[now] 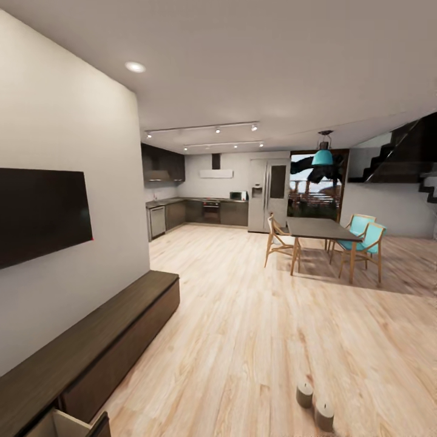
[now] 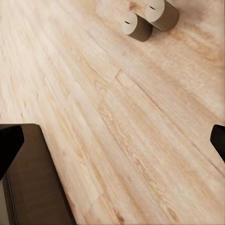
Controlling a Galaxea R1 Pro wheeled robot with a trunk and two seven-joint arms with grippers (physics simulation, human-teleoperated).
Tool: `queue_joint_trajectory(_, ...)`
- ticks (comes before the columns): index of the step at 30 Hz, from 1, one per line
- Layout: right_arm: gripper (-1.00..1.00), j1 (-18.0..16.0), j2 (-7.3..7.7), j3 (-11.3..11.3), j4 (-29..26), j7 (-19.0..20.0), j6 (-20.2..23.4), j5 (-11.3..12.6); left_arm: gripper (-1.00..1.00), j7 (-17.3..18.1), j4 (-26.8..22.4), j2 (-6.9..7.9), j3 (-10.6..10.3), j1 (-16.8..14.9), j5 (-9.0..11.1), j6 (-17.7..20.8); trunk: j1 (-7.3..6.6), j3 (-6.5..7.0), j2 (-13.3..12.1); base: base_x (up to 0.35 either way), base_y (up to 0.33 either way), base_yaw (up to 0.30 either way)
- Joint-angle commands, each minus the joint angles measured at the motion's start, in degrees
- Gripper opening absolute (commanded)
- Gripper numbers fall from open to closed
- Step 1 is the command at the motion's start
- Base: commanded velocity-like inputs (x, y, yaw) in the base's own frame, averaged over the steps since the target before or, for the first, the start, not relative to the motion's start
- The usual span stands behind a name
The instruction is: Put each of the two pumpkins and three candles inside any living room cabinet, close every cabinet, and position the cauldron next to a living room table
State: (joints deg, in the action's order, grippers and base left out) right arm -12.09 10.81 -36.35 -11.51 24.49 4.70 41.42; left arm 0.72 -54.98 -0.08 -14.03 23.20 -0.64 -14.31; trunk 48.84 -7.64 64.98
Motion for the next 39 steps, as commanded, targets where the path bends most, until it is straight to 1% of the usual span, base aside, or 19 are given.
queue_joint_trajectory(1,1.00,-0.03,0.00,-0.23,0.00,0.20,0.48,0.57,1.00,0.08,-0.04,-0.01,0.02,0.01,-0.07,-0.11,0.01,-0.06,0.05,0.000,0.000,-0.073)
queue_joint_trajectory(7,1.00,-0.03,0.06,-0.40,0.02,0.21,0.50,0.71,1.00,0.08,-0.04,-0.01,0.02,0.01,-0.07,-0.11,0.01,-0.17,0.05,0.000,0.000,-0.028)
queue_joint_trajectory(16,1.00,-0.03,0.44,-0.60,0.57,-0.01,0.57,0.72,1.00,0.08,-0.04,-0.01,-0.02,0.01,-0.08,-0.11,0.01,-0.91,0.05,0.000,0.000,-0.003)
queue_joint_trajectory(21,1.00,-0.03,0.76,-0.77,1.81,-0.92,0.52,0.95,1.00,0.08,-0.69,-0.01,-0.18,0.01,-0.13,0.46,0.01,-1.37,0.05,0.018,0.000,0.000)
queue_joint_trajectory(22,1.00,-0.03,0.86,-0.81,2.01,-1.06,0.51,0.98,1.00,0.08,-1.66,-0.01,-0.22,0.01,-0.14,1.50,0.01,-1.46,0.05,0.066,0.000,0.000)
queue_joint_trajectory(25,1.00,-0.02,1.12,-0.86,2.22,-1.19,0.49,1.01,1.00,0.02,-5.07,-0.01,-0.37,0.01,-0.12,6.82,0.01,-1.74,0.05,0.079,0.000,0.000)
queue_joint_trajectory(26,1.00,0.01,1.34,-0.86,2.33,-1.23,0.49,1.04,1.00,0.03,-6.98,-0.01,-0.48,0.01,-0.10,10.04,0.01,-1.83,0.05,0.077,0.000,0.000)
queue_joint_trajectory(27,1.00,0.02,1.51,-0.87,2.42,-1.24,0.49,1.05,1.00,0.02,-7.94,-0.01,-0.53,0.01,-0.09,11.49,0.01,-1.92,0.05,0.078,0.000,0.000)
queue_joint_trajectory(28,1.00,0.10,1.84,-0.89,2.81,-1.26,0.49,1.08,1.00,0.01,-9.97,-0.09,-0.65,-0.03,-0.10,14.05,0.01,-2.01,0.05,0.087,0.000,0.000)
queue_joint_trajectory(29,1.00,0.16,2.00,-0.89,3.09,-1.26,0.49,1.10,1.00,0.00,-11.02,-0.16,-0.70,-0.04,-0.11,15.19,0.01,-2.11,0.05,0.095,0.000,0.000)
queue_joint_trajectory(31,1.00,0.30,2.83,-0.91,4.19,-1.28,0.48,1.21,1.00,-0.26,-14.85,-0.67,-0.88,-0.57,-0.26,19.26,0.01,-2.29,0.05,0.129,0.000,0.000)
queue_joint_trajectory(32,1.00,0.36,3.19,-0.91,4.68,-1.31,0.48,1.24,1.00,-0.82,-16.37,-0.92,-0.92,-1.33,-0.32,21.20,0.01,-2.39,0.05,0.161,0.000,0.000)
queue_joint_trajectory(33,1.00,0.37,3.35,-0.91,4.90,-1.33,0.48,1.25,1.00,-1.27,-17.03,-1.02,-0.93,-1.87,-0.34,22.21,0.01,-2.48,0.05,0.170,0.000,0.000)
queue_joint_trajectory(34,1.00,0.41,3.65,-0.91,5.24,-1.35,0.48,1.27,1.00,-2.58,-18.01,-1.23,-0.96,-3.09,-0.37,24.33,0.01,-2.57,0.05,0.190,0.000,0.000)
queue_joint_trajectory(35,1.00,0.43,3.78,-0.91,5.41,-1.35,0.48,1.27,1.00,-3.45,-18.37,-1.37,-0.96,-3.73,-0.38,25.40,0.01,-2.66,0.05,0.200,0.000,0.000)
queue_joint_trajectory(36,1.00,0.45,4.05,-0.91,5.71,-1.36,0.48,1.28,1.00,-5.35,-18.86,-1.84,-0.98,-5.25,-0.41,27.37,0.01,-2.76,0.05,0.221,0.000,0.000)
queue_joint_trajectory(37,1.00,0.48,4.16,-0.92,5.83,-1.36,0.48,1.29,1.00,-6.27,-18.94,-2.11,-0.98,-6.06,-0.45,28.18,0.01,-2.85,0.05,0.231,0.000,0.000)
queue_joint_trajectory(38,1.00,0.62,4.36,-0.92,6.06,-1.37,0.48,1.31,1.00,-7.87,-18.87,-2.52,-0.99,-7.60,-0.53,29.37,0.01,-2.94,0.05,0.256,0.000,0.000)
queue_joint_trajectory(39,1.00,0.75,4.43,-0.92,6.15,-1.37,0.47,1.32,1.00,-8.49,-18.69,-2.65,-0.99,-8.22,-0.54,29.77,0.01,-3.04,0.05,0.271,0.000,-0.006)
